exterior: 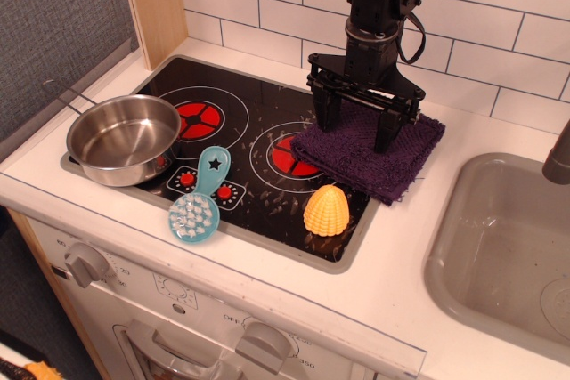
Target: Put the purple cloth on the top left of the stove.
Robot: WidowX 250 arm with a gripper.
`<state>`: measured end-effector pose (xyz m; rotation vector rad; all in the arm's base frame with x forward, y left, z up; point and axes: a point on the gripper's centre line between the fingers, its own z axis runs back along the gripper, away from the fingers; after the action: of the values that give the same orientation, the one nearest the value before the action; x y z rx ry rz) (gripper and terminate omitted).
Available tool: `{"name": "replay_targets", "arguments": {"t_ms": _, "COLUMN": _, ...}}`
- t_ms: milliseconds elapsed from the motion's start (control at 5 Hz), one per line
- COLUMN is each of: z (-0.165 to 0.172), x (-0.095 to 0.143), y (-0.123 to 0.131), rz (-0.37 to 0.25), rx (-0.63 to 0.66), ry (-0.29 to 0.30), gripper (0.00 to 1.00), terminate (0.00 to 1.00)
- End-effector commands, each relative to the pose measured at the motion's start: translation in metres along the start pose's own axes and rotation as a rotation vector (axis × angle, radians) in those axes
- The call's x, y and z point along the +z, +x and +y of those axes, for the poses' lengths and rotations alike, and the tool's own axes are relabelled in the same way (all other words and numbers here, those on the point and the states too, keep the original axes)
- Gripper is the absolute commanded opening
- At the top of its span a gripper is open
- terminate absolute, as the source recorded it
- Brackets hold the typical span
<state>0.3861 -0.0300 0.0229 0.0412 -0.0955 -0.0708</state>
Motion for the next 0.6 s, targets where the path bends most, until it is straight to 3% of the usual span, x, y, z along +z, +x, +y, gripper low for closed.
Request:
{"name": "replay_targets", "arguments": {"t_ms": 0, "z": 0.011, "x": -0.011, "y": 0.002, "rz": 0.011, "rx": -0.055, "ry": -0.016, "gripper": 1.00, "terminate": 0.00}}
{"name": "replay_targets", "arguments": {"t_ms": 200, "z": 0.025, "x": -0.017, "y": -0.004, "rz": 0.035, "rx": -0.035, "ry": -0.003, "gripper": 1.00, "terminate": 0.00}}
{"name": "replay_targets", "arguments": {"t_ms": 400, "z": 0.049, "x": -0.023, "y": -0.014, "rz": 0.069, "rx": -0.006, "ry": 0.046, "gripper": 1.00, "terminate": 0.00}}
